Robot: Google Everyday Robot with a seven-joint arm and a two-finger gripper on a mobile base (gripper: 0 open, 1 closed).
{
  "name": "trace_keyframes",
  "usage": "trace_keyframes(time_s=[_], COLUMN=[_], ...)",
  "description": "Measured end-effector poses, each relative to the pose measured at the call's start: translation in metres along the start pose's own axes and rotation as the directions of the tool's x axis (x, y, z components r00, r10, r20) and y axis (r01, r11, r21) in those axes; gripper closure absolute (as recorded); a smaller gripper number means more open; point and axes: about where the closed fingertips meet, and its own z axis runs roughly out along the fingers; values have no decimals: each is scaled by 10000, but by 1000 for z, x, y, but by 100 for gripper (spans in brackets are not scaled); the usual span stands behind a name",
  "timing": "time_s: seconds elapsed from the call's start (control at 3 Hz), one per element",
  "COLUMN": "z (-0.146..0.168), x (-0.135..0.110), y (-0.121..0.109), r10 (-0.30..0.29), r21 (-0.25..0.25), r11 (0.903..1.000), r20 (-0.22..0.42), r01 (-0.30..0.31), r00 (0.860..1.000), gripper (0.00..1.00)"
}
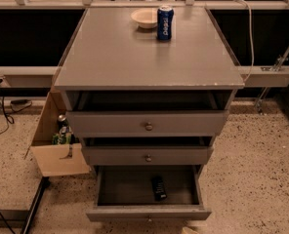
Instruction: Close bottom drawer
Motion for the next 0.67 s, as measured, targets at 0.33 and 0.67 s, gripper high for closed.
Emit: trace_keyframes(time_s=[0.33,0.67], z=[0,10], x=[0,-5], y=[0,0], r10=[-8,16], r21=[-4,-8], r11=[10000,10000], r20=[-18,173], r01=[8,-16], r00=[10000,9998], gripper=[100,100])
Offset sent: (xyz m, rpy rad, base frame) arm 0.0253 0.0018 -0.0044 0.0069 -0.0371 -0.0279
